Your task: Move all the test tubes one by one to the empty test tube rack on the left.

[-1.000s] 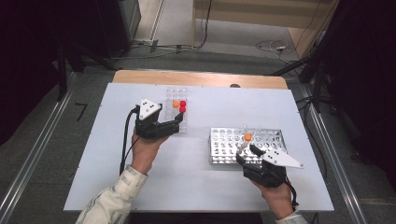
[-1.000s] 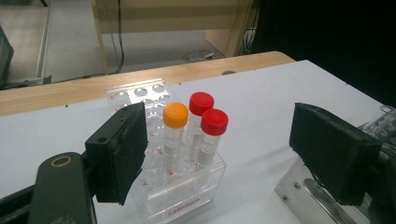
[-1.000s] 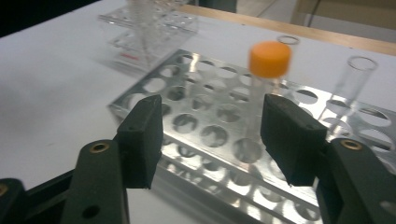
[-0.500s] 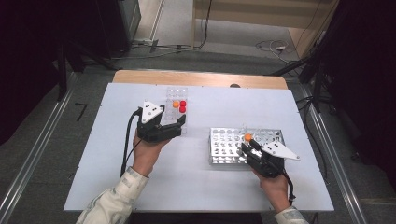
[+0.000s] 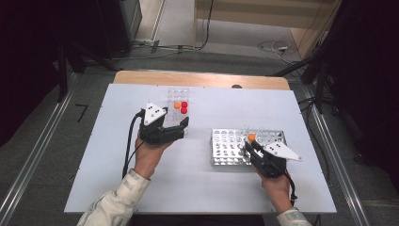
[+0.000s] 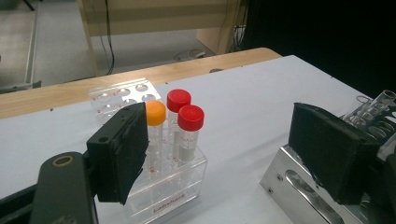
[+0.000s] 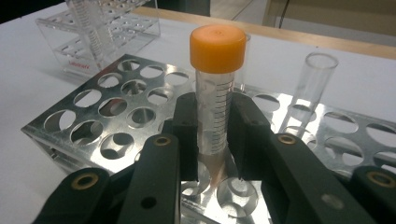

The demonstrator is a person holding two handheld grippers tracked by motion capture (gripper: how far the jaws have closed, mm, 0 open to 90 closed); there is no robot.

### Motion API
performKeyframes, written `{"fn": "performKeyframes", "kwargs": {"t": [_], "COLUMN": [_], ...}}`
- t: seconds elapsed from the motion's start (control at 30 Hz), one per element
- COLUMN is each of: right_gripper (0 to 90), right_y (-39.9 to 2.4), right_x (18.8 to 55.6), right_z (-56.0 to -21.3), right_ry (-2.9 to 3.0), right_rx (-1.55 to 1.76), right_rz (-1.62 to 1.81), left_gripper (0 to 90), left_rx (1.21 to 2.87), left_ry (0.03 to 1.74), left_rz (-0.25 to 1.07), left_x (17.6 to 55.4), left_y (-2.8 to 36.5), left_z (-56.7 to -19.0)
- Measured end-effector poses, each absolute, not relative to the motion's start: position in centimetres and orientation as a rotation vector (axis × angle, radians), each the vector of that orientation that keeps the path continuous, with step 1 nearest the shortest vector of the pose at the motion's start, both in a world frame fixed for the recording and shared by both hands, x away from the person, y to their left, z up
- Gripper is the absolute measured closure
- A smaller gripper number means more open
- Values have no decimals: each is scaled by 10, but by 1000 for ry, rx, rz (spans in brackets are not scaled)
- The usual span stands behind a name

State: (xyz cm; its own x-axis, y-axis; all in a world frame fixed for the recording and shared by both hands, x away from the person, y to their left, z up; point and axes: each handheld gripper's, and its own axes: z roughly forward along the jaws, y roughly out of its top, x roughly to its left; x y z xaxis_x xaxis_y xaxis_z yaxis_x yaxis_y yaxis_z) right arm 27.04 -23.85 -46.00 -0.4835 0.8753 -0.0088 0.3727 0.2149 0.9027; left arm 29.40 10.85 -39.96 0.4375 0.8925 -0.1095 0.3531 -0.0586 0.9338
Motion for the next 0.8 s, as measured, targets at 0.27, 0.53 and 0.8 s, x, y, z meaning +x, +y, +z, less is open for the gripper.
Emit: {"fn": "performKeyframes", "kwargs": {"t": [0.27, 0.53, 0.8], "right_gripper": [714, 715, 715], "right_y": [-238, -238, -221], "right_x": [264, 256, 250], "right_z": [-441, -418, -408], "right_ry": [1919, 1885, 1921], "right_rx": [1124, 1104, 1042], "right_rz": [1244, 1291, 1353], "left_gripper": [158, 137, 138], "left_rx": [1636, 1635, 1653], "left_ry": [1108, 1103, 1076], "left_rz": [627, 623, 609], "left_x": [292, 290, 284], "left_y": [107, 106, 101], "left_z": [-398, -396, -394]}}
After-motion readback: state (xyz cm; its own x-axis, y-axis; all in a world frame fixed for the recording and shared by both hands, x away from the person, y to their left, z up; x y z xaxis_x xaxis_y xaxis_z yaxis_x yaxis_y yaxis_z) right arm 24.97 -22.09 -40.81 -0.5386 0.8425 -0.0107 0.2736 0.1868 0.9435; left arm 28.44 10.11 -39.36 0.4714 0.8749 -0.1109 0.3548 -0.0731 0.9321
